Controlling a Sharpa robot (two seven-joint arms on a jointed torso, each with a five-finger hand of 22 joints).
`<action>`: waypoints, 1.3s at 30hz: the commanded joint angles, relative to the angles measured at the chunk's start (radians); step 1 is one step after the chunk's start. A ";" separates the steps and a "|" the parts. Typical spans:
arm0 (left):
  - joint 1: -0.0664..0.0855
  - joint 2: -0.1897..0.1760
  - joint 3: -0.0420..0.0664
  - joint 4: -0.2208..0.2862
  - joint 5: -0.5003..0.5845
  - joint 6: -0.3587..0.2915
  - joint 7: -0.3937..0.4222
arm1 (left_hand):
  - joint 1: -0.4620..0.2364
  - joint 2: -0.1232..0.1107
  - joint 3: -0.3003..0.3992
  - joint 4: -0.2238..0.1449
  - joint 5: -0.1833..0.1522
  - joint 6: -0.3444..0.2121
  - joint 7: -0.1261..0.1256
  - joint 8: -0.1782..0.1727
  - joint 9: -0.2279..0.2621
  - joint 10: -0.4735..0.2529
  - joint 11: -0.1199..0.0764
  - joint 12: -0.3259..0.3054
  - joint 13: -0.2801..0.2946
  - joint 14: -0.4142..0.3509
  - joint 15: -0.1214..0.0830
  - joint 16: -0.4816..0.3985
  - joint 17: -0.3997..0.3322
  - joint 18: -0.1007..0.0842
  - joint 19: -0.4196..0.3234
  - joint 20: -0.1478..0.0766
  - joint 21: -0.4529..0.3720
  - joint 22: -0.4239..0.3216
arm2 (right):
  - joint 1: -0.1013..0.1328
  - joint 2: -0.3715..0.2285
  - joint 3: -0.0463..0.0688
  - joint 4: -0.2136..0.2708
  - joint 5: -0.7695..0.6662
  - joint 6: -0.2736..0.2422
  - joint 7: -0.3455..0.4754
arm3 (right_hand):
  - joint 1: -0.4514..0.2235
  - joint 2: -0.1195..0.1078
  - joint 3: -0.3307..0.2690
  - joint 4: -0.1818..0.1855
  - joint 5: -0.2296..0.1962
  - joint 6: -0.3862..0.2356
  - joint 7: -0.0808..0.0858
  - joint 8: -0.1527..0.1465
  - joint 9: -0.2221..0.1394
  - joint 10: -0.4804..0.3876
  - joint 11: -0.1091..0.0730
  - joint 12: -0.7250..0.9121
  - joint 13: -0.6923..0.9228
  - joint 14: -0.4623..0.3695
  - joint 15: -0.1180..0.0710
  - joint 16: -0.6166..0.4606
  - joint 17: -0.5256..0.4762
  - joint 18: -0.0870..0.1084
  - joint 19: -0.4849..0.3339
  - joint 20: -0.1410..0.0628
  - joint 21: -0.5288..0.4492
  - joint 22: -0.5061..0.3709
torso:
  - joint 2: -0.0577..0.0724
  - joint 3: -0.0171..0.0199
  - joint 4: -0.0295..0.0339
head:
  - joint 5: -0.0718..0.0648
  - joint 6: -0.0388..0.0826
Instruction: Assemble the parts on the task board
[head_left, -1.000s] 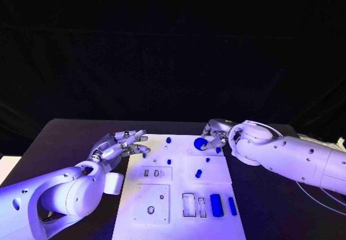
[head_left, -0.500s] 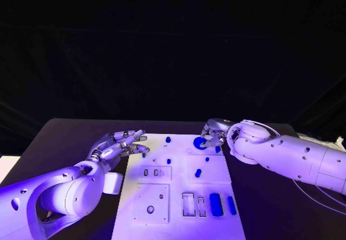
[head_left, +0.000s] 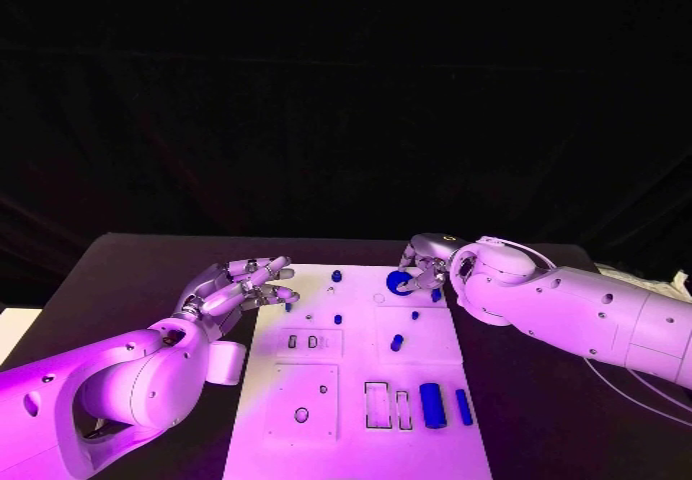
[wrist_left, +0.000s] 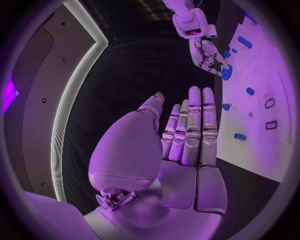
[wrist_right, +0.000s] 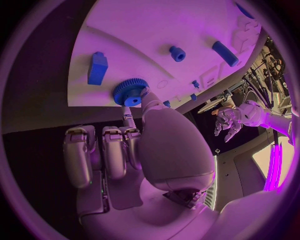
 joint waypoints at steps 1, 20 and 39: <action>0.001 0.002 0.001 0.001 0.001 0.022 0.003 | -0.001 -0.003 -0.001 -0.007 -0.005 -0.001 0.001 -0.004 -0.001 -0.006 -0.003 -0.007 0.000 -0.007 0.002 -0.004 0.001 0.011 0.001 0.005 -0.006 -0.001 | -0.013 0.002 -0.008 0.000 -0.091 0.041 -0.009 | -0.003 -0.004 0.004 -0.005 -0.005 0.008 0.002 0.004 0.001 0.107 0.000 0.003 0.263 0.104 0.003 0.004 0.263 -0.013 0.084 0.002 0.005 0.222 | 0.000 0.0000 0.0000 | -0.001 -0.001; 0.001 0.004 0.001 -0.003 0.001 0.023 0.000 | 0.000 -0.003 -0.001 -0.008 -0.004 -0.001 0.001 -0.005 -0.001 -0.007 -0.003 -0.007 0.000 -0.008 0.002 -0.004 0.002 0.011 0.000 0.005 -0.006 -0.001 | -0.015 0.000 -0.007 0.062 -0.126 -0.122 -0.019 | 0.038 0.072 0.111 -0.057 -0.001 0.077 -0.027 0.019 0.012 0.107 -0.026 0.003 0.263 0.104 -0.018 0.004 0.263 -0.020 0.100 -0.016 0.018 0.255 | 0.000 -0.0004 0.0010 | -0.001 0.001; 0.001 0.006 0.001 -0.002 0.001 0.023 0.000 | 0.001 -0.003 -0.001 -0.009 -0.004 -0.002 0.002 -0.006 -0.001 -0.007 -0.002 -0.008 0.000 -0.008 0.002 -0.005 0.003 0.011 0.000 0.005 -0.006 -0.002 | 0.002 0.085 -0.013 0.172 -0.241 -0.212 -0.026 | 0.027 0.066 0.121 -0.064 -0.003 0.080 -0.028 0.015 0.012 0.107 -0.027 0.003 0.263 0.104 -0.019 0.004 0.263 -0.022 0.105 -0.018 0.022 0.263 | 0.000 -0.0018 0.0026 | 0.010 0.008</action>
